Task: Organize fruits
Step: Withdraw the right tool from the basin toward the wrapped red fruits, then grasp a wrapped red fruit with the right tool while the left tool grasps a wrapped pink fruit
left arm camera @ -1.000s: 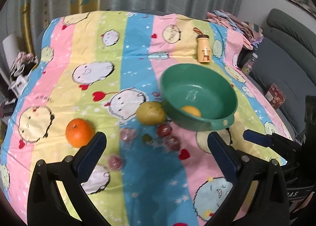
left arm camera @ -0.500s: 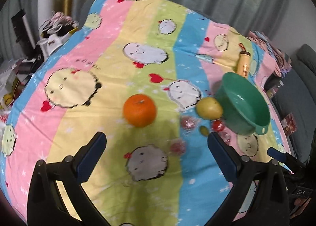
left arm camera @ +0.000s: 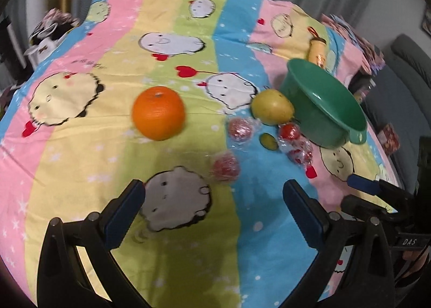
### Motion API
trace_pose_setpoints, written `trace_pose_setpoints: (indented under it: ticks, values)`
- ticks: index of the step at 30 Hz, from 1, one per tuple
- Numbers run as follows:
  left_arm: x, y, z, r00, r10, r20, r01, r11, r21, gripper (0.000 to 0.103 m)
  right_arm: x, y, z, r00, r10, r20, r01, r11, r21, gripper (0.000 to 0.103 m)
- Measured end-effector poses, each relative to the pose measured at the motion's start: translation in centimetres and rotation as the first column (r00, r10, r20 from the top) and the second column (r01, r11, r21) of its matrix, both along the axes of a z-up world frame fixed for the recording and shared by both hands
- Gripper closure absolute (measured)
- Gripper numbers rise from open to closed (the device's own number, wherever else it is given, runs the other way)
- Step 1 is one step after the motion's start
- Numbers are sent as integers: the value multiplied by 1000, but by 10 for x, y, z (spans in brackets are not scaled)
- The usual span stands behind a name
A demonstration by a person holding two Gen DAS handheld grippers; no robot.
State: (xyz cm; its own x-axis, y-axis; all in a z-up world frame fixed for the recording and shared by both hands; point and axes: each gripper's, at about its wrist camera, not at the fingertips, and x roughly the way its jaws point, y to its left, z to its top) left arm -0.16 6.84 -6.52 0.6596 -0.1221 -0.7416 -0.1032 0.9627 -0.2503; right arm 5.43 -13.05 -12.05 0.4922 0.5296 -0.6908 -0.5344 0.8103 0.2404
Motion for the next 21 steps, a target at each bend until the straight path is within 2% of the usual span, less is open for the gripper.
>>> trace_pose_setpoints:
  ticks: [7, 16, 18, 21]
  values:
    - [15, -5, -14, 999, -40, 6, 40, 999, -12, 12, 15, 5, -14, 1000, -8, -11, 8, 1000, -1, 25]
    - [32, -10, -23, 998, -55, 10, 55, 999, 2, 33, 42, 27, -20, 998, 0, 57, 6, 995, -99, 40]
    - [36, -11, -26, 998, -55, 10, 54, 999, 4, 43, 49, 29, -22, 999, 7, 43, -3, 995, -97, 43]
    - [38, -10, -30, 999, -49, -2, 49, 999, 13, 49, 56, 31, -26, 1000, 12, 25, -9, 996, -92, 48]
